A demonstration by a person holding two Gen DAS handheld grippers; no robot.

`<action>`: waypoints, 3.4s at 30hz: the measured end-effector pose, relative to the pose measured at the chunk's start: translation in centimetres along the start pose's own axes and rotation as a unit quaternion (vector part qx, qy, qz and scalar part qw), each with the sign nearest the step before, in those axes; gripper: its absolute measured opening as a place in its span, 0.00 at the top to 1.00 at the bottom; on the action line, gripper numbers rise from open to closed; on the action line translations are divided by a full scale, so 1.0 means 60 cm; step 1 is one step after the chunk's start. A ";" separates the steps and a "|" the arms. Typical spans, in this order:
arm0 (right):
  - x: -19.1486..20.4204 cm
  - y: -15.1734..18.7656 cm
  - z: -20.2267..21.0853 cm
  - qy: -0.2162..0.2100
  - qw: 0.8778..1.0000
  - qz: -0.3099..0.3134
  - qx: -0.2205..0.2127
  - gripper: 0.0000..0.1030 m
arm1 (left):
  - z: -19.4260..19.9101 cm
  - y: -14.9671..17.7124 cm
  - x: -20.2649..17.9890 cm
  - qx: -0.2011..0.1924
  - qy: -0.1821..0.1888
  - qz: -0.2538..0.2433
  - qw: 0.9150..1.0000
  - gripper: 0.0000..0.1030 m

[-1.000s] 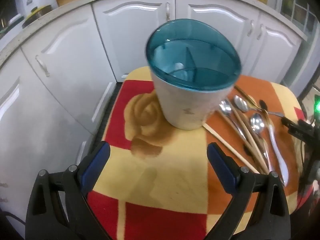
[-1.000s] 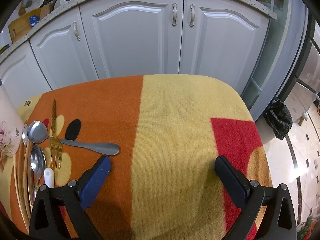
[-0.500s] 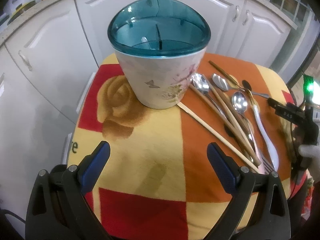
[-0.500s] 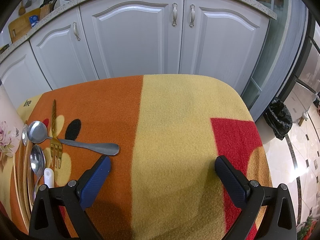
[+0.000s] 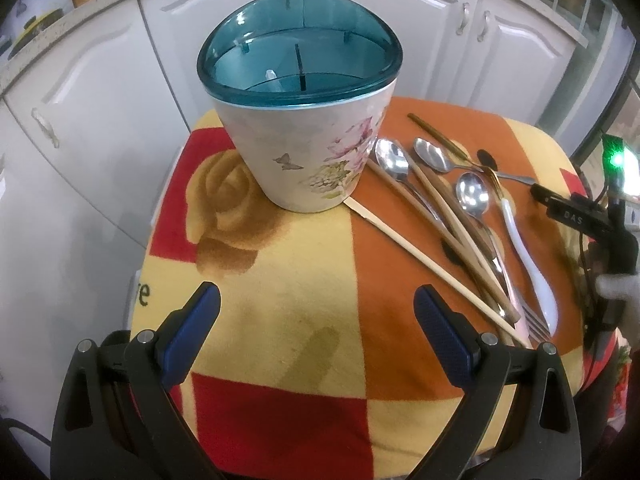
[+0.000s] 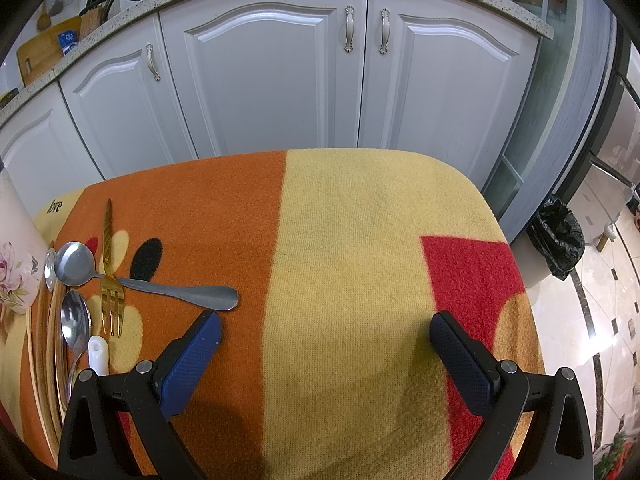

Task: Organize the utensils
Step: 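Move both tools over the loose utensils beside the floral cup, then grasp a wooden chopstick with the left tool while the right grasps the gold fork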

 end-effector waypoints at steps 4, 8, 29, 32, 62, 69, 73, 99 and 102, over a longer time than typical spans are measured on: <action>0.002 0.004 0.004 -0.004 1.000 -0.002 0.014 0.00 | 0.005 0.005 -0.006 0.000 0.005 -0.004 1.000 0.09; 0.008 0.013 0.019 -0.014 0.999 0.002 0.034 0.02 | 0.017 0.002 -0.006 -0.008 0.001 -0.009 1.000 0.11; 0.069 -0.041 0.268 0.054 0.995 0.039 -0.073 0.03 | 0.115 -0.063 -0.071 -0.088 0.040 -0.008 0.995 0.11; 0.070 -0.041 0.273 0.056 0.995 0.045 -0.074 0.03 | 0.122 -0.063 -0.074 -0.092 0.044 -0.010 0.995 0.11; 0.084 -0.041 0.278 0.053 0.994 0.065 -0.072 0.03 | 0.119 -0.053 -0.070 -0.081 0.057 -0.003 0.995 0.11; 0.093 -0.040 0.258 -0.015 0.995 0.069 -0.074 0.03 | 0.096 -0.046 -0.055 -0.058 0.079 0.021 0.995 0.11; 0.110 -0.033 0.230 -0.059 0.993 0.078 -0.060 0.15 | 0.078 -0.033 -0.047 -0.045 0.088 0.027 0.995 0.20; 0.174 -0.073 0.083 -0.133 0.970 0.203 -0.014 0.45 | -0.065 -0.029 -0.040 0.018 0.040 0.117 0.992 0.42; 0.171 -0.070 0.056 -0.142 0.965 0.220 0.006 0.48 | -0.079 -0.024 -0.047 0.027 0.035 0.123 0.991 0.42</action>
Point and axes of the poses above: each gripper's, at about its wrist camera, not at the fingertips, and z roughly against the way its jaws point, x to its left, y to its underside, the point moved 8 cm from there along -z, roughly the way its jaws point, and after that the axes turned 13 degrees about z, right-handed, at the moved point
